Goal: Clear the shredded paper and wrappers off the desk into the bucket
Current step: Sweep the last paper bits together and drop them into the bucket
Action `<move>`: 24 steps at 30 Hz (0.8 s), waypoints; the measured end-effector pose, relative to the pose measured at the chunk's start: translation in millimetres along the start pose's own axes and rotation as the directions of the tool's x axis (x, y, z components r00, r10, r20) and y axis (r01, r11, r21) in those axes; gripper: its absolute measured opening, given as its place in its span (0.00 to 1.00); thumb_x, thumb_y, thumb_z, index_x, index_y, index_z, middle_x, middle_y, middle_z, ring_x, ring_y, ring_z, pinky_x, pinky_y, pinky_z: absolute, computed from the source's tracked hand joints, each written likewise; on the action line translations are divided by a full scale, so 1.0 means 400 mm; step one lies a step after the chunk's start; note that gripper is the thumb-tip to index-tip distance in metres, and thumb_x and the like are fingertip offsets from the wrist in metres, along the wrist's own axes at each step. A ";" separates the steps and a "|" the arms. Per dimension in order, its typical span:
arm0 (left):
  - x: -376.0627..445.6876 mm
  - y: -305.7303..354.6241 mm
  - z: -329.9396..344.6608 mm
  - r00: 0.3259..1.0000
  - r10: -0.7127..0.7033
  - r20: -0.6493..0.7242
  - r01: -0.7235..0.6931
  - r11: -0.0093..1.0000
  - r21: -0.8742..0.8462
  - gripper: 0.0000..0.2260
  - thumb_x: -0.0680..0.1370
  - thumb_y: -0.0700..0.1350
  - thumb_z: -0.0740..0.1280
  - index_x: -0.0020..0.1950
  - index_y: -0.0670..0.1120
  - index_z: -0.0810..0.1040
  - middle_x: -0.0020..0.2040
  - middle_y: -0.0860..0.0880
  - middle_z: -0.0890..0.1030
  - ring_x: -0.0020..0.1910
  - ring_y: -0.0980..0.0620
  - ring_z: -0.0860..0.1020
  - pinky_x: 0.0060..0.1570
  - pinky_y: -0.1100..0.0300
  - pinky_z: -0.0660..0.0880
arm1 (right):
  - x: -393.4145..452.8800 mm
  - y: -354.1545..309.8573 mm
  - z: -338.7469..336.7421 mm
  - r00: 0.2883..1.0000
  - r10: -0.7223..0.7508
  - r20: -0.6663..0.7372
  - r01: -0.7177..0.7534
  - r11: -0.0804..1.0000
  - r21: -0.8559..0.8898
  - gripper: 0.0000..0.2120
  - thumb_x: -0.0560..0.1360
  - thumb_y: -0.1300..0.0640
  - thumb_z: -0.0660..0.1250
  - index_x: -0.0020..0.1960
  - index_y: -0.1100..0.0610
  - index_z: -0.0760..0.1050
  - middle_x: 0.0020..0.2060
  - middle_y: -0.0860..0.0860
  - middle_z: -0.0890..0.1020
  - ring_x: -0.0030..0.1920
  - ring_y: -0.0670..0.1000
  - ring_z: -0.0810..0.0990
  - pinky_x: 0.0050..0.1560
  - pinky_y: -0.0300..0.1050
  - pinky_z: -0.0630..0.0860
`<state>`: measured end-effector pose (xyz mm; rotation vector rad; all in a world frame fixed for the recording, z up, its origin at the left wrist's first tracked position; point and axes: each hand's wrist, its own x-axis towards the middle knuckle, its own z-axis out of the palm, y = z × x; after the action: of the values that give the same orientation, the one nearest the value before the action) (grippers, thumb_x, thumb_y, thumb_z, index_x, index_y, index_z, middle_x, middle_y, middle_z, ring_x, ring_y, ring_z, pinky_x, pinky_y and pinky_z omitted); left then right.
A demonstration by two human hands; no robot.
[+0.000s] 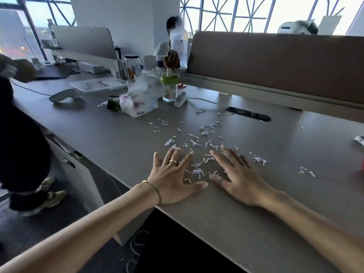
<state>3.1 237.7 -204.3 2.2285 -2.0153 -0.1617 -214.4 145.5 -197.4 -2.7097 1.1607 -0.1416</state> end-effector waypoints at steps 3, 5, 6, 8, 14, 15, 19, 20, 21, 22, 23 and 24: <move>0.052 -0.002 -0.001 1.000 -0.014 -0.009 0.014 1.000 -0.014 0.48 0.67 0.82 0.47 0.81 0.59 0.43 0.83 0.47 0.47 0.81 0.49 0.40 0.76 0.37 0.39 | -0.030 0.029 -0.008 0.999 0.034 -0.041 -0.036 0.998 -0.051 0.45 0.68 0.19 0.36 0.80 0.36 0.36 0.81 0.47 0.35 0.80 0.50 0.32 0.80 0.56 0.35; 0.095 0.003 0.000 1.000 0.009 -0.008 -0.009 1.000 -0.018 0.49 0.66 0.83 0.47 0.81 0.58 0.43 0.83 0.46 0.47 0.82 0.48 0.41 0.77 0.38 0.39 | -0.065 0.060 -0.010 0.993 0.112 -0.038 -0.116 0.989 -0.097 0.46 0.66 0.17 0.35 0.79 0.36 0.33 0.80 0.49 0.31 0.80 0.53 0.31 0.80 0.58 0.35; 0.116 0.008 0.002 1.000 0.024 -0.001 -0.024 0.999 -0.021 0.50 0.66 0.83 0.47 0.82 0.58 0.43 0.83 0.47 0.46 0.82 0.48 0.41 0.77 0.39 0.39 | -0.083 0.074 -0.011 0.987 0.157 -0.026 -0.159 0.981 -0.112 0.46 0.66 0.17 0.35 0.79 0.35 0.31 0.80 0.49 0.30 0.80 0.54 0.30 0.80 0.59 0.35; 0.162 0.018 0.007 0.999 0.049 0.005 -0.049 0.998 -0.040 0.50 0.67 0.82 0.48 0.82 0.57 0.44 0.83 0.47 0.47 0.82 0.48 0.41 0.78 0.41 0.40 | -0.105 0.090 -0.012 0.973 0.230 0.012 -0.227 0.966 -0.123 0.47 0.64 0.16 0.33 0.78 0.35 0.29 0.79 0.49 0.28 0.79 0.55 0.29 0.79 0.61 0.35; 0.209 0.018 0.001 0.976 0.185 -0.115 -0.208 0.949 -0.237 0.40 0.75 0.72 0.60 0.81 0.60 0.48 0.83 0.49 0.51 0.81 0.48 0.51 0.78 0.50 0.54 | -0.017 0.074 -0.011 0.974 0.227 0.019 -0.225 0.972 -0.072 0.48 0.65 0.17 0.34 0.79 0.37 0.32 0.80 0.50 0.32 0.80 0.55 0.32 0.80 0.59 0.36; 0.200 0.006 -0.002 0.970 0.208 -0.129 -0.234 0.943 -0.237 0.40 0.74 0.72 0.60 0.81 0.61 0.48 0.83 0.50 0.50 0.81 0.50 0.49 0.79 0.50 0.54 | 0.012 0.071 -0.006 0.977 0.211 0.011 -0.210 0.976 -0.063 0.48 0.65 0.17 0.34 0.80 0.38 0.34 0.81 0.50 0.34 0.81 0.55 0.33 0.80 0.57 0.36; 0.165 -0.059 -0.008 0.984 0.147 -0.099 -0.155 0.985 -0.070 0.48 0.68 0.81 0.54 0.81 0.62 0.42 0.83 0.50 0.44 0.81 0.52 0.37 0.79 0.43 0.40 | 0.122 0.045 0.003 0.995 0.097 0.004 -0.097 0.995 -0.037 0.42 0.72 0.23 0.38 0.81 0.39 0.38 0.82 0.51 0.39 0.82 0.52 0.37 0.81 0.51 0.39; 0.166 -0.073 -0.011 0.993 0.092 -0.072 -0.097 0.993 -0.070 0.50 0.65 0.82 0.53 0.81 0.62 0.41 0.83 0.49 0.43 0.81 0.51 0.36 0.78 0.41 0.38 | 0.136 0.036 0.001 0.999 0.054 0.007 -0.054 0.998 -0.017 0.39 0.75 0.25 0.43 0.81 0.39 0.39 0.82 0.49 0.39 0.82 0.50 0.37 0.81 0.51 0.42; 0.172 -0.083 -0.015 0.998 0.042 -0.049 -0.046 0.996 -0.073 0.52 0.64 0.84 0.52 0.81 0.62 0.40 0.83 0.48 0.42 0.80 0.50 0.35 0.78 0.40 0.37 | 0.145 0.031 -0.004 1.000 0.013 0.002 -0.013 1.000 0.002 0.37 0.77 0.27 0.47 0.81 0.38 0.39 0.82 0.48 0.37 0.81 0.49 0.36 0.81 0.51 0.44; 0.182 -0.088 -0.017 1.000 0.002 -0.031 -0.004 0.998 -0.068 0.53 0.62 0.84 0.51 0.81 0.62 0.40 0.83 0.48 0.42 0.80 0.49 0.35 0.77 0.39 0.36 | 0.140 0.029 -0.006 1.000 -0.013 -0.009 0.013 1.000 0.003 0.37 0.78 0.27 0.48 0.80 0.36 0.38 0.82 0.46 0.36 0.81 0.48 0.35 0.81 0.52 0.44; 0.198 -0.093 -0.017 0.999 -0.037 -0.026 0.035 0.997 -0.063 0.54 0.61 0.85 0.51 0.81 0.61 0.40 0.83 0.47 0.41 0.80 0.49 0.35 0.76 0.38 0.35 | 0.131 0.030 -0.005 1.000 -0.013 -0.022 0.013 1.000 -0.021 0.37 0.77 0.26 0.47 0.80 0.35 0.37 0.81 0.45 0.35 0.81 0.48 0.34 0.81 0.53 0.42; 0.220 -0.097 -0.018 0.996 -0.079 -0.032 0.077 0.995 -0.065 0.55 0.61 0.85 0.51 0.81 0.60 0.40 0.83 0.47 0.41 0.80 0.48 0.35 0.76 0.37 0.35 | 0.123 0.032 -0.004 0.999 0.013 -0.030 -0.015 0.998 -0.055 0.38 0.75 0.23 0.45 0.79 0.34 0.36 0.81 0.45 0.33 0.80 0.49 0.32 0.81 0.54 0.40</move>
<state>51.3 154.0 -202.8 2.2557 -1.8800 -0.1920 -189.9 101.1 -197.8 -2.7554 1.2089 -0.1504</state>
